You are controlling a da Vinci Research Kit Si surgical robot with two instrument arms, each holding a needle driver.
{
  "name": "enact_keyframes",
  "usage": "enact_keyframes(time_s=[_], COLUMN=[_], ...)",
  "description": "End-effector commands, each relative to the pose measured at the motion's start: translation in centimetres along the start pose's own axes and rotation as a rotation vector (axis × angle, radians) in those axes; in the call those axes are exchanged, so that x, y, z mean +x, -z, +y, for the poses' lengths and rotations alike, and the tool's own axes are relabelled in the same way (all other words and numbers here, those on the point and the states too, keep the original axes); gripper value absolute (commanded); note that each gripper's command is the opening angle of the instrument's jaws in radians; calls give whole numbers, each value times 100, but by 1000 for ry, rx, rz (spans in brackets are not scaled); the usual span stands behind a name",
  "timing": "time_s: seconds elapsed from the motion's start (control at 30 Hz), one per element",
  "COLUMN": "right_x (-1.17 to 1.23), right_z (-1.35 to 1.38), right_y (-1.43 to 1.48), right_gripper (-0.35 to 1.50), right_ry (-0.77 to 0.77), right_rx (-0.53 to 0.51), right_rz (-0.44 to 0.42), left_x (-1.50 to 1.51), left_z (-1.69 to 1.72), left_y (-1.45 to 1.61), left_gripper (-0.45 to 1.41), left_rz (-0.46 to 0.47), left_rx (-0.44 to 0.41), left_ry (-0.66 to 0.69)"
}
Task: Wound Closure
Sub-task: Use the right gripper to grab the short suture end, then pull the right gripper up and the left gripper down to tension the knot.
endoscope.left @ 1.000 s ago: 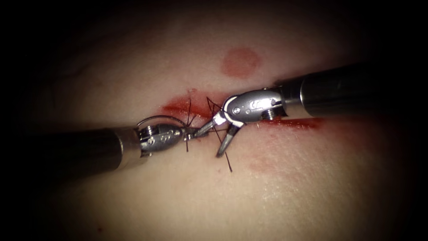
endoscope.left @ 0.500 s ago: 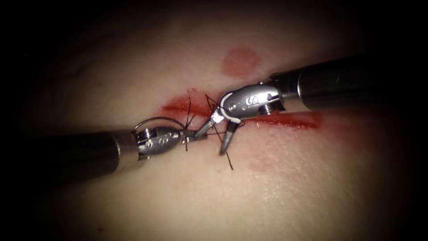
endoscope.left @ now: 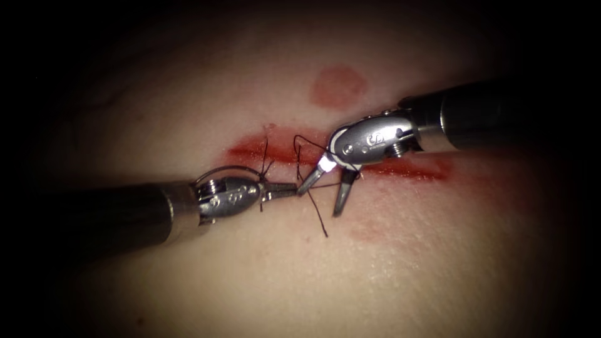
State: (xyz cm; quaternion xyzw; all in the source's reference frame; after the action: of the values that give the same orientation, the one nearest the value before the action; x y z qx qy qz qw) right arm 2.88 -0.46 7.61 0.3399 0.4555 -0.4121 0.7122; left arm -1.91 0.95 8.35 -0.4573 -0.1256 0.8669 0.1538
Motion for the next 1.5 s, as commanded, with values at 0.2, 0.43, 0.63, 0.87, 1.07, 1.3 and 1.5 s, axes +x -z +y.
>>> enact_keyframes(time_s=[0.2, 0.43, 0.63, 0.87, 1.07, 1.3, 1.5], right_x=[-13, -18, -27, -35, -33, -26, -39], right_z=[0, 0, 0, 6, 15, 18, 17], right_y=[-28, -40, -52, -54, -34, -9, 19], right_gripper=[67, 64, 51, 27, -35, -35, -35], right_ry=[10, 10, 10, 1, -8, -60, -159], right_rx=[-13, -40, -32, -22, -69, -177, -365], right_rz=[-28, -79, -110, -148, -150, -67, 108], left_x=[-4, -5, -5, -7, -9, -11, -21], left_z=[3, 2, 2, 3, 2, 6, 17], left_y=[-6, -6, -6, -2, 2, 6, 26], left_gripper=[-45, -45, -45, -45, -45, -45, -45], left_rz=[1, 1, 1, 2, 3, 3, -4], left_rx=[-5, -6, -6, -10, -13, -16, -8], left_ry=[-1, -1, -1, -4, -6, -8, -17])
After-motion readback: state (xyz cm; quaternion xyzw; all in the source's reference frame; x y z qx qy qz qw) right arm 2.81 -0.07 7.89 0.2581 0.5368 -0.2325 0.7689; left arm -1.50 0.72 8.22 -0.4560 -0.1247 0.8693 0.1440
